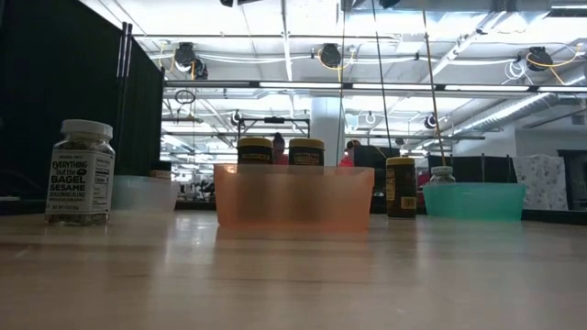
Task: Sort spices by type
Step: Put the black seasoning can into the transparent bin
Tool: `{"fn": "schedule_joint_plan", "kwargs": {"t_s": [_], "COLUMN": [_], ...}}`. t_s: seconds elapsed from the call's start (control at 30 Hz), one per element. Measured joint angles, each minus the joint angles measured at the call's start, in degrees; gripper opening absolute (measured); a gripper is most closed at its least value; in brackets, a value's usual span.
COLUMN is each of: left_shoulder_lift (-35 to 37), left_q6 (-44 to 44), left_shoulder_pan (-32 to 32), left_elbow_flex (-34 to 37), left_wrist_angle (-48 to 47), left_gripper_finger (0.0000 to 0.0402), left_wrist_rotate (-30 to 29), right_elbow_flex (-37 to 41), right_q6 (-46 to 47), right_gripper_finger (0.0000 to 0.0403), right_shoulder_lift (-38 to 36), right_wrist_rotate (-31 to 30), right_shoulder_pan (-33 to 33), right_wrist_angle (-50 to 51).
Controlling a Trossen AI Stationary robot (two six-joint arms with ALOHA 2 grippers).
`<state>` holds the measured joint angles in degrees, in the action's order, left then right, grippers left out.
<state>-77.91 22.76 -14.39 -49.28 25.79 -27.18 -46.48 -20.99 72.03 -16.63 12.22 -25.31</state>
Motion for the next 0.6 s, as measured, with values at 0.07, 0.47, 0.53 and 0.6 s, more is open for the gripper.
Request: {"fn": "schedule_joint_plan", "kwargs": {"t_s": [0.07,0.47,0.53,0.6], "left_shoulder_lift": [0.0,1.2,1.2,1.2], "left_q6": [0.0,-5.9,-5.9,-5.8], "left_shoulder_pan": [0.0,0.1,0.1,0.1], "left_elbow_flex": [0.0,-0.3,-1.1,-2.0], "left_wrist_angle": [-0.3,-7.8,-9.3,-10.4], "left_gripper_finger": [0.0171,0.0171,0.0171,0.0172], "left_wrist_rotate": [0.0,-2.2,-3.6,-5.4], "right_elbow_flex": [0.0,-0.1,-0.1,-0.1], "right_q6": [0.3,4.2,5.2,5.6], "right_gripper_finger": [0.0091,0.0091,0.0091,0.0091], "right_shoulder_lift": [-0.4,-1.5,-1.5,-1.5], "right_wrist_rotate": [0.0,-7.7,-7.6,-7.5], "right_shoulder_pan": [0.0,-1.4,-2.0,-2.4], "right_wrist_angle": [0.9,12.7,14.1,15.4]}}
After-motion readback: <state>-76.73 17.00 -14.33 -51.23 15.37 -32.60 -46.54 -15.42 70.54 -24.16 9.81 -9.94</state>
